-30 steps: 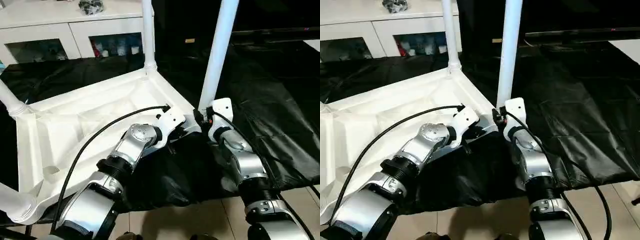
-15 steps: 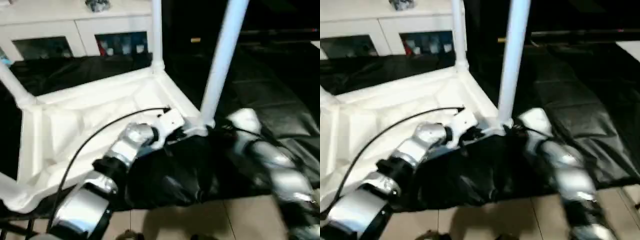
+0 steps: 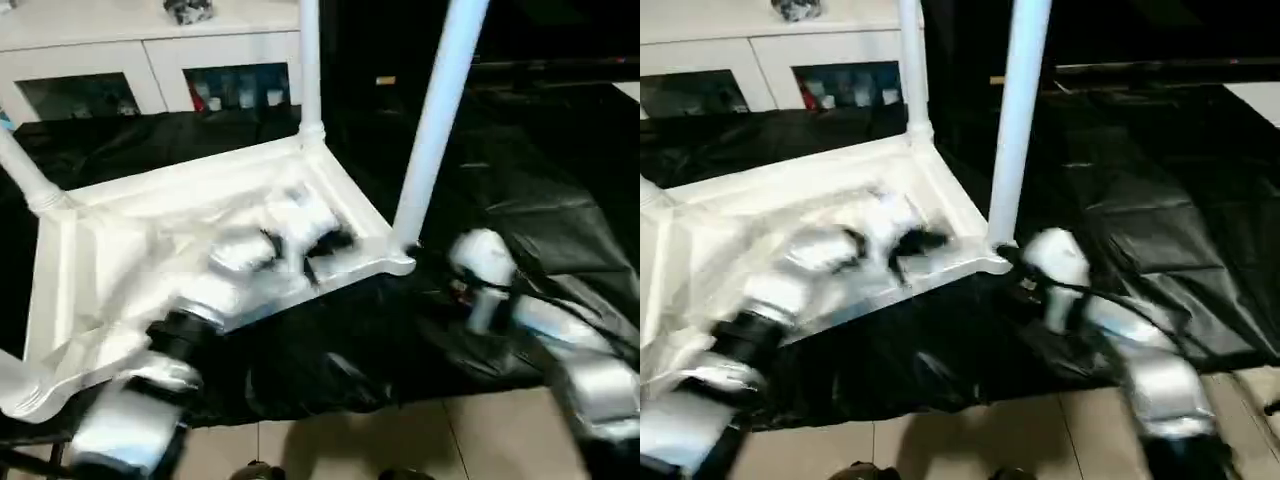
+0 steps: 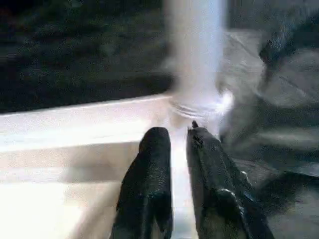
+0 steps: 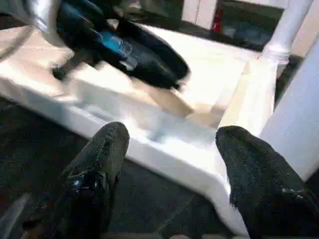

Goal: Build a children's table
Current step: Rotate table base

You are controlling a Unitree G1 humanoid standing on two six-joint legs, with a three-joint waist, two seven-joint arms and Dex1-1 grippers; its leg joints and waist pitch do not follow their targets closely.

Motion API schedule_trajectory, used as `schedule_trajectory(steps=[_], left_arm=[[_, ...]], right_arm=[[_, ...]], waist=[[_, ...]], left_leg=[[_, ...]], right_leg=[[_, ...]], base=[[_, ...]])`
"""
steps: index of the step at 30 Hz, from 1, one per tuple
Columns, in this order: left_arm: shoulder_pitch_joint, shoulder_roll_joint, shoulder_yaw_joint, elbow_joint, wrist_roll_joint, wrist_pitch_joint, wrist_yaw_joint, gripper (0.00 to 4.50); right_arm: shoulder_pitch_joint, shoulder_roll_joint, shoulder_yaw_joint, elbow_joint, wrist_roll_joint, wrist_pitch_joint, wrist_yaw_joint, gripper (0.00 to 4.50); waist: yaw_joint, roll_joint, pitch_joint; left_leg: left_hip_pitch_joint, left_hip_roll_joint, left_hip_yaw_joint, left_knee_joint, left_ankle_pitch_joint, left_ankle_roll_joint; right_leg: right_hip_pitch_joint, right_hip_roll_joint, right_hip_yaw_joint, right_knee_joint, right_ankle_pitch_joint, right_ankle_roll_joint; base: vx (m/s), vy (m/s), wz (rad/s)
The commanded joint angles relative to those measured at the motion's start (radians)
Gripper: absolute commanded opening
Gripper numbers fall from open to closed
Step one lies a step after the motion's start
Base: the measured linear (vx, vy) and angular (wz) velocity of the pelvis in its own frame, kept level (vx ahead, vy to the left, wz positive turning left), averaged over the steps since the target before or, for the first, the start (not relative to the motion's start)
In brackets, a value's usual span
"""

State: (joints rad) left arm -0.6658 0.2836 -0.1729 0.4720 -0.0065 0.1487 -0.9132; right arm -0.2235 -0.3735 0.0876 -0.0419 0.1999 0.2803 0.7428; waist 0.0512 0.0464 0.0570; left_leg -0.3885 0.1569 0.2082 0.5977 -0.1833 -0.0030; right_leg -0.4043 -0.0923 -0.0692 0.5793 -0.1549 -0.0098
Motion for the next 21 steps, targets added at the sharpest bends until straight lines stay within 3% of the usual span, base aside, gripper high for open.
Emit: schedule_trajectory(steps=[1,2,3,4,5,6,7,8,11,14,15,16,18,21], left_arm=[[0.052,0.074,0.024,-0.093,-0.023,0.099,-0.076,1.19],[0.078,0.116,0.028,-0.143,-0.034,0.137,-0.116,1.32],[0.109,0.16,0.028,-0.196,-0.048,0.173,-0.162,1.39],[0.109,0.16,0.028,-0.196,-0.048,0.173,-0.162,1.39],[0.133,0.192,0.026,-0.235,-0.061,0.202,-0.196,1.5],[0.161,0.226,0.023,-0.283,-0.082,0.241,-0.228,1.5],[0.199,0.265,0.016,-0.348,-0.117,0.296,-0.267,1.64],[0.236,0.299,0.003,-0.417,-0.149,0.351,-0.291,1.82],[0.283,0.329,-0.021,-0.5,-0.174,0.413,-0.303,1.85],[0.304,0.322,-0.052,-0.511,-0.131,0.424,-0.28,2.25],[0.303,0.31,-0.065,-0.49,-0.086,0.411,-0.251,2.23],[0.302,0.308,-0.071,-0.484,-0.072,0.41,-0.239,2.24],[0.295,0.3,-0.11,-0.431,0.02,0.377,-0.167,2.42],[0.29,0.299,-0.14,-0.4,0.049,0.37,-0.107,2.67]], right_arm=[[-0.03,0.023,0.012,0.042,-0.035,0.007,-0.049,3.23],[-0.045,0.039,0.021,0.062,-0.049,0.0,-0.066,3.23],[-0.06,0.055,0.03,0.08,-0.047,0.0,-0.073,3.23],[-0.06,0.055,0.03,0.08,-0.047,0.0,-0.073,3.23],[-0.072,0.066,0.036,0.095,-0.045,-0.002,-0.078,3.23],[-0.089,0.084,0.041,0.123,-0.045,-0.01,-0.088,3.23],[-0.121,0.114,0.042,0.18,-0.05,-0.022,-0.114,3.23],[-0.158,0.147,0.037,0.249,-0.06,-0.042,-0.148,3.23],[-0.218,0.199,0.018,0.358,-0.059,-0.059,-0.19,3.23],[-0.29,0.24,-0.005,0.48,-0.072,-0.097,-0.251,3.23],[-0.322,0.253,-0.02,0.529,-0.077,-0.11,-0.293,3.23],[-0.334,0.257,-0.025,0.548,-0.079,-0.115,-0.31,3.23],[-0.398,0.273,-0.061,0.651,-0.087,-0.134,-0.416,3.23],[-0.449,0.271,-0.098,0.739,-0.091,-0.163,-0.501,3.23]], waist=[[0.005,-0.022,-0.065],[0.005,-0.023,-0.067],[-0.001,-0.032,-0.065],[0.002,-0.022,-0.066],[0.006,-0.021,-0.067],[0.007,-0.027,-0.067],[0.01,-0.023,-0.069],[0.008,-0.031,-0.068],[0.009,-0.027,-0.061],[0.01,-0.028,-0.06],[0.011,-0.024,-0.061],[0.006,-0.028,-0.06],[0.002,-0.029,-0.06],[0.004,-0.028,-0.064]], left_leg=[[0.017,0.076,-0.046,-0.083,-0.232,0.047],[0.025,0.08,-0.047,-0.084,-0.234,0.027],[0.025,0.078,-0.043,-0.086,-0.236,0.028],[0.032,0.079,-0.043,-0.087,-0.239,0.015],[0.038,0.08,-0.041,-0.085,-0.242,0.006],[0.04,0.08,-0.038,-0.086,-0.241,0.003],[0.04,0.081,-0.041,-0.086,-0.237,-0.003],[0.037,0.082,-0.04,-0.091,-0.241,-0.021],[0.046,0.077,-0.035,-0.092,-0.275,-0.048],[0.046,0.074,-0.036,-0.095,-0.312,-0.075],[0.05,0.074,-0.036,-0.094,-0.315,-0.08],[0.046,0.073,-0.038,-0.095,-0.314,-0.087],[0.041,0.072,-0.04,-0.095,-0.306,-0.089],[0.044,0.071,-0.039,-0.09,-0.314,-0.087]], right_leg=[[0.036,-0.074,0.043,-0.063,-0.354,-0.197],[0.032,-0.073,0.044,-0.057,-0.348,-0.192],[0.029,-0.067,0.045,-0.061,-0.345,-0.19],[0.027,-0.066,0.047,-0.056,-0.327,-0.194],[0.024,-0.066,0.049,-0.055,-0.302,-0.197],[0.022,-0.065,0.049,-0.055,-0.291,-0.201],[0.024,-0.067,0.049,-0.047,-0.273,-0.209],[0.025,-0.067,0.049,-0.04,-0.253,-0.224],[0.015,-0.063,0.052,-0.046,-0.273,-0.222],[0.021,-0.064,0.056,-0.05,-0.301,-0.197],[0.018,-0.064,0.056,-0.05,-0.3,-0.193],[0.022,-0.062,0.057,-0.051,-0.295,-0.19],[0.025,-0.065,0.058,-0.052,-0.302,-0.186],[0.025,-0.065,0.058,-0.051,-0.31,-0.182]], base=[[0.0,0.0,0.0],[0.0,0.0,0.0],[0.0,0.0,0.0],[0.0,0.0,0.0],[0.0,0.0,0.0],[0.0,0.0,0.0],[0.0,0.0,0.0],[0.0,0.0,0.0],[0.0,0.0,0.0],[0.0,0.0,0.0],[0.0,0.0,0.0],[0.0,0.0,0.0],[0.0,0.0,0.0],[0.0,0.0,0.0]])
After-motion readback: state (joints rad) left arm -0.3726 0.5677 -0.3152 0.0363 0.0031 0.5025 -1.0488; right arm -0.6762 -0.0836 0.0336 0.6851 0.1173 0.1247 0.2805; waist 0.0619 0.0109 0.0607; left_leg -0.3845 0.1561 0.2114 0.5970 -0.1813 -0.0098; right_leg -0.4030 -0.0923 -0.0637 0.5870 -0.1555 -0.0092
